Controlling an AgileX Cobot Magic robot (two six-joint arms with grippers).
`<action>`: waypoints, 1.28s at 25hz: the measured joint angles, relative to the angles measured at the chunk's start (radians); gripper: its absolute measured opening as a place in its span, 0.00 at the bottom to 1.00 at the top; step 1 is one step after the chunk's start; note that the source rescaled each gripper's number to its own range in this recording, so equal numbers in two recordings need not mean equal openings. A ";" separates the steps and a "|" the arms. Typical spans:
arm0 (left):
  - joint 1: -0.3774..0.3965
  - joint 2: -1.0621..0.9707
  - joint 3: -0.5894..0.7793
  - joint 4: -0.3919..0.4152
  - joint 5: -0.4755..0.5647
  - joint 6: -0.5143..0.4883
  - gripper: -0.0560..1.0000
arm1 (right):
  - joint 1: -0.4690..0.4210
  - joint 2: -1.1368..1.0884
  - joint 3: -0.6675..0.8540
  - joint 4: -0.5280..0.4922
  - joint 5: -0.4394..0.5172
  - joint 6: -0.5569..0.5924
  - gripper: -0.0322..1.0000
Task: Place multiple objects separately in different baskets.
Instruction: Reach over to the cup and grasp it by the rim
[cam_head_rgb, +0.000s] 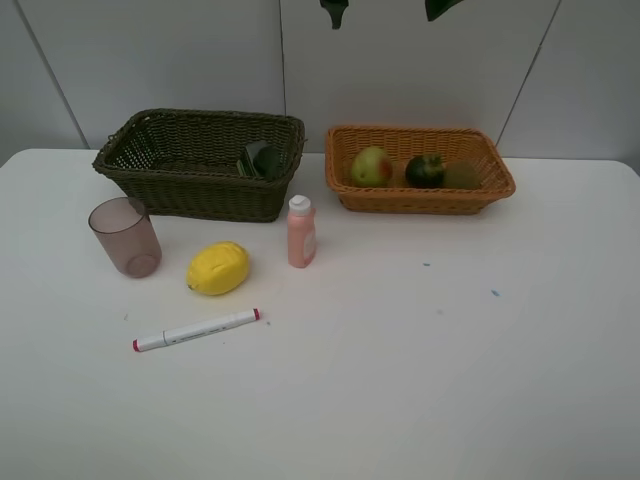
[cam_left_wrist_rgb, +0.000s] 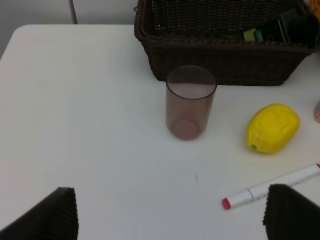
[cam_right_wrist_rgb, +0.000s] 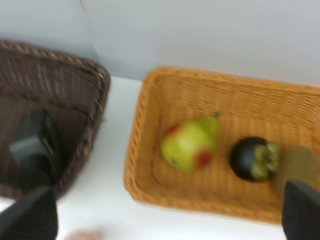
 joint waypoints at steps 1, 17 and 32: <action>0.000 0.000 0.000 0.000 0.000 0.000 0.97 | 0.000 -0.018 0.000 0.010 0.026 -0.027 0.97; 0.000 0.000 0.000 0.000 0.000 0.000 0.97 | 0.054 -0.373 0.273 0.053 0.118 -0.187 0.97; 0.000 0.000 0.000 0.000 0.000 0.000 0.97 | 0.055 -0.974 0.923 0.134 -0.087 -0.187 0.97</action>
